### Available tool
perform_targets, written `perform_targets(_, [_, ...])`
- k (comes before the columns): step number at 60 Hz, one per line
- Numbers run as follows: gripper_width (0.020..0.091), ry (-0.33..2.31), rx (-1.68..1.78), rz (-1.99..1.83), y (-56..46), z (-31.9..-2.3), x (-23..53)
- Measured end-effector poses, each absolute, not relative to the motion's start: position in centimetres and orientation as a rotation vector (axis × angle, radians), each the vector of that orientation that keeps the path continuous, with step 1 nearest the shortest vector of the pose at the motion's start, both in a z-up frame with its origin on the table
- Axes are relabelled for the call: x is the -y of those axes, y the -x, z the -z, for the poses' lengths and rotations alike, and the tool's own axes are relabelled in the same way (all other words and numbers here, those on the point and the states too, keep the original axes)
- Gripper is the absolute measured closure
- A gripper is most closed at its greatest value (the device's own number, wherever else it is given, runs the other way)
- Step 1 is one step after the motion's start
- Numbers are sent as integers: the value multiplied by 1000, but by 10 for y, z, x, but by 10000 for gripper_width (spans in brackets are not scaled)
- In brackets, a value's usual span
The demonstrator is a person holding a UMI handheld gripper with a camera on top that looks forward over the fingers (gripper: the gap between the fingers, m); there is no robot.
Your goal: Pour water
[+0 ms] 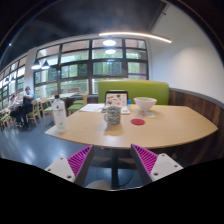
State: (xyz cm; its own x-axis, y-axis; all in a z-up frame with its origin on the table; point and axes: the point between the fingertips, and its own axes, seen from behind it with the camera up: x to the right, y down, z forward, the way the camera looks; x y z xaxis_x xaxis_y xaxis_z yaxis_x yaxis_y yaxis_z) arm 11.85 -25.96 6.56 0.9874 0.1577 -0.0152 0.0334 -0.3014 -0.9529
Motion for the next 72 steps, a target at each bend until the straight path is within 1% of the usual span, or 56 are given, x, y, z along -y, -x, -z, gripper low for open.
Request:
perform_targets(5, [299,1891,196,-162,-74,-60,247])
perform_targets(14, [299,1883,309,-255,24,-59,220])
perform_targets(27, [304,1835,374,-284,140,-72,164])
perform_targets(31, [290,1823,369,-243,161,-70,142])
perform_targets(37, [290,1811,327,-141,172,-66,104])
perform_targets(39, [283,1792,313,-123,177,-69,92])
perform_targets(46, [292,1743,264,-66,191,-78,60])
perform_targets(47, [302,1737,262,-56,193,-78,55])
perform_targets(48, [332,1731,263,-47,195,-77,51])
perform_targets(49, [343,1727,267,-39,197,-77,46])
perform_targets(52, [506,1716,264,-13,199,-74,35])
perform_targets(54, [512,1697,241,-2,201,-76,33])
perform_targets(61, [586,1670,180,-67,202,-77,22])
perform_targets(62, [574,1667,175,-74,203,-77,22])
perform_targets(63, [626,1663,175,-70,206,-77,19])
perform_targets(64, [625,1657,183,-66,201,-74,14])
perform_targets(65, [659,1654,188,-66,201,-75,14])
perform_targets(66, [656,1652,188,-72,202,-75,14])
perform_targets(68, [672,1652,184,-89,203,-75,15])
perform_targets(69, [694,1650,186,-94,203,-76,15])
perform_targets(72, [697,1648,192,-101,203,-75,10])
